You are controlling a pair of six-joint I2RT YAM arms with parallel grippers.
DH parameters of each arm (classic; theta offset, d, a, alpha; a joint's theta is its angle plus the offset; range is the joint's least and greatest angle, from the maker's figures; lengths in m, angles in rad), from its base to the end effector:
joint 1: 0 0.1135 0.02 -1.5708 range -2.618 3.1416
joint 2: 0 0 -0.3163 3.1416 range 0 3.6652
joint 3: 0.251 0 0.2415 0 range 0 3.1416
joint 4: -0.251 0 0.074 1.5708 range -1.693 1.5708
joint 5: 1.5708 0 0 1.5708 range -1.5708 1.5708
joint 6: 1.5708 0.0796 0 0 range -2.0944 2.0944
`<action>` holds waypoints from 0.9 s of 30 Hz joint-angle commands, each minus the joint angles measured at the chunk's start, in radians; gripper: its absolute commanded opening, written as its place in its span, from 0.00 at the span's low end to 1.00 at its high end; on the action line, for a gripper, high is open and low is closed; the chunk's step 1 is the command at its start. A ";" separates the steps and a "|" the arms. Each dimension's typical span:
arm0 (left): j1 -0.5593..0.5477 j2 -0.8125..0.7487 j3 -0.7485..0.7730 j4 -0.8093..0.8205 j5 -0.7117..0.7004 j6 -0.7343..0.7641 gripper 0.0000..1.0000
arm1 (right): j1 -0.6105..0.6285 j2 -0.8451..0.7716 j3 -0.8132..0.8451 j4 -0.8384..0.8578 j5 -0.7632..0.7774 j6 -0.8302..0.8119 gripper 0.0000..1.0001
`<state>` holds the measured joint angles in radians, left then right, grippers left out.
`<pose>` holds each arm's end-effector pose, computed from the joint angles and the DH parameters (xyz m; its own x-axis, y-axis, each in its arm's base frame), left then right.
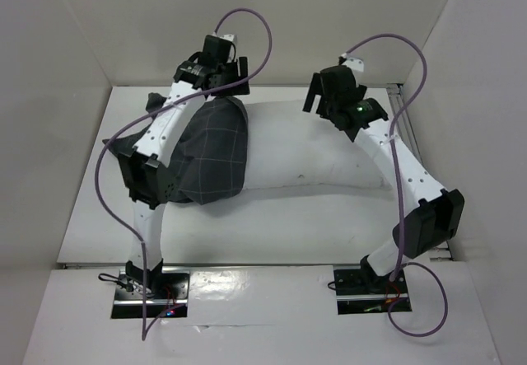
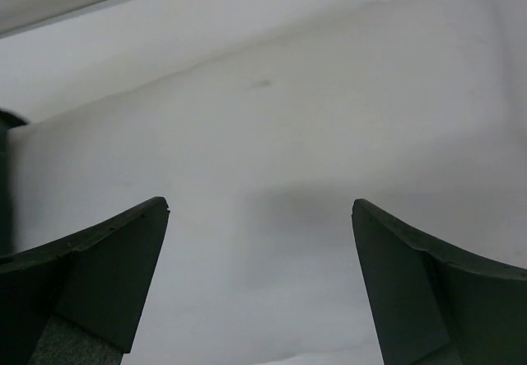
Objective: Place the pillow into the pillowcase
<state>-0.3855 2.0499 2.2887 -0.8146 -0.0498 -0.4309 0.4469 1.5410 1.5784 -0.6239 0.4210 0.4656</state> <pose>0.4719 -0.1872 0.4242 -0.5991 -0.2071 -0.7734 0.0953 0.9406 -0.3257 0.3425 0.1281 0.4172 -0.4852 0.2218 -0.8458 0.1459 0.9743 0.1718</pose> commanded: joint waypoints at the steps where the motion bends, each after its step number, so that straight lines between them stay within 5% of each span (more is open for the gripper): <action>1: 0.031 0.127 0.117 -0.095 -0.102 -0.025 0.77 | -0.089 -0.036 0.009 -0.115 0.113 -0.039 1.00; 11: 0.040 0.158 0.025 -0.003 -0.098 -0.034 0.57 | -0.270 -0.047 -0.178 -0.090 -0.001 -0.059 1.00; 13: 0.040 0.148 0.025 0.017 -0.072 -0.023 0.44 | -0.293 -0.038 -0.221 -0.074 -0.031 -0.059 1.00; 14: 0.040 0.139 0.025 0.017 -0.040 -0.023 0.23 | -0.315 -0.038 -0.236 -0.053 -0.047 -0.050 1.00; 15: 0.040 0.139 0.014 0.052 -0.012 -0.010 0.13 | -0.324 -0.038 -0.270 -0.037 -0.065 -0.050 1.00; 17: 0.040 0.128 0.014 0.074 0.059 -0.009 0.00 | -0.339 -0.028 -0.299 -0.011 -0.117 -0.039 0.95; 21: 0.001 0.108 0.049 0.104 0.152 0.009 0.00 | -0.340 -0.007 -0.350 0.110 -0.322 -0.048 0.36; 22: -0.013 0.108 0.064 0.104 0.169 0.021 0.00 | -0.340 -0.007 -0.350 0.133 -0.367 -0.048 0.02; 27: -0.125 0.108 0.124 0.114 0.272 0.052 0.00 | -0.182 -0.093 -0.333 0.225 -0.432 -0.015 0.00</action>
<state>-0.4107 2.2292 2.3444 -0.7769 0.0696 -0.4126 0.1398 1.5143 1.2343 -0.5156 0.1551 0.4206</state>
